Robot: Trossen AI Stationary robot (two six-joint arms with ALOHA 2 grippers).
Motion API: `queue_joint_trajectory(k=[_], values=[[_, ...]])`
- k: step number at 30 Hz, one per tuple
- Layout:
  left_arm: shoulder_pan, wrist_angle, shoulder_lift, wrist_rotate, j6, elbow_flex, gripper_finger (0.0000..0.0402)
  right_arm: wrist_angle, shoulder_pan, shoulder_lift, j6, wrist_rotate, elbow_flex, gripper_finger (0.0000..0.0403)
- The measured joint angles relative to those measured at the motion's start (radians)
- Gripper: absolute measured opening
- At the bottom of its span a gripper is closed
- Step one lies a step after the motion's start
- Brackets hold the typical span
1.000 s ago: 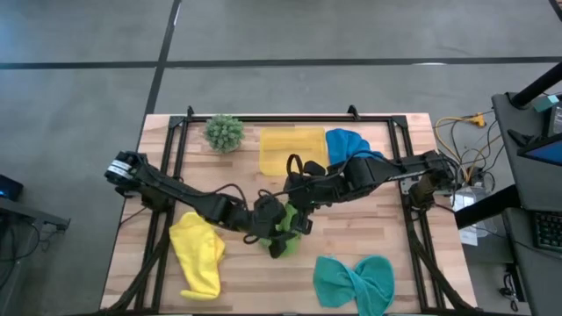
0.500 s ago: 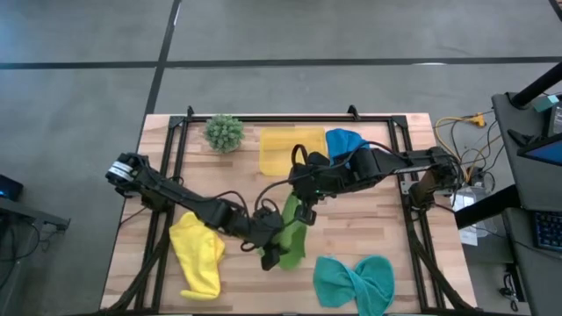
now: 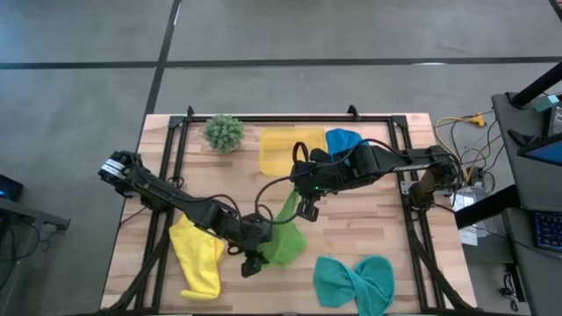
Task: Fold microfiber towels
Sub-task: Fold the green towel
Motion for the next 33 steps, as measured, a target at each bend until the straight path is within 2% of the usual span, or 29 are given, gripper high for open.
queue_joint_trajectory(k=[6,13,17,24,26,28,29,31,33], values=[[0.0,0.016,-0.076,-0.002,-0.002,-0.068,0.0097,0.002,-0.004,0.0,-0.004,0.001,0.0,0.0008],[0.0,0.006,-0.08,0.013,-0.003,-0.1,0.0009,0.002,-0.011,0.0,-0.005,0.007,0.0,0.0008],[0.0,-0.061,-0.124,0.015,-0.003,-0.104,0.0003,-0.005,-0.016,0.0,-0.012,0.007,0.0,0.0008],[0.007,-0.106,-0.301,0.016,0.001,-0.104,0.0002,-0.035,-0.024,0.0,-0.031,0.043,0.0,0.0008],[0.02,-0.195,-0.345,-0.021,0.003,-0.083,0.0001,-0.035,-0.024,0.0,-0.034,0.054,0.0,0.0008],[0.028,-0.358,-0.367,-0.099,-0.062,-0.053,0.0001,-0.035,-0.023,0.0,-0.033,0.059,0.0,0.0008],[0.03,-0.375,-0.376,-0.107,-0.063,-0.051,0.0001,-0.034,-0.024,0.0,-0.03,0.06,0.0,0.0008],[0.029,-0.265,-0.405,-0.095,0.026,-0.05,0.0001,-0.028,-0.024,0.0,-0.029,0.06,0.0,0.0008],[0.027,-0.318,-0.434,-0.152,0.01,-0.017,0.0001,-0.025,-0.024,0.0,-0.028,0.06,0.0,0.0008]])
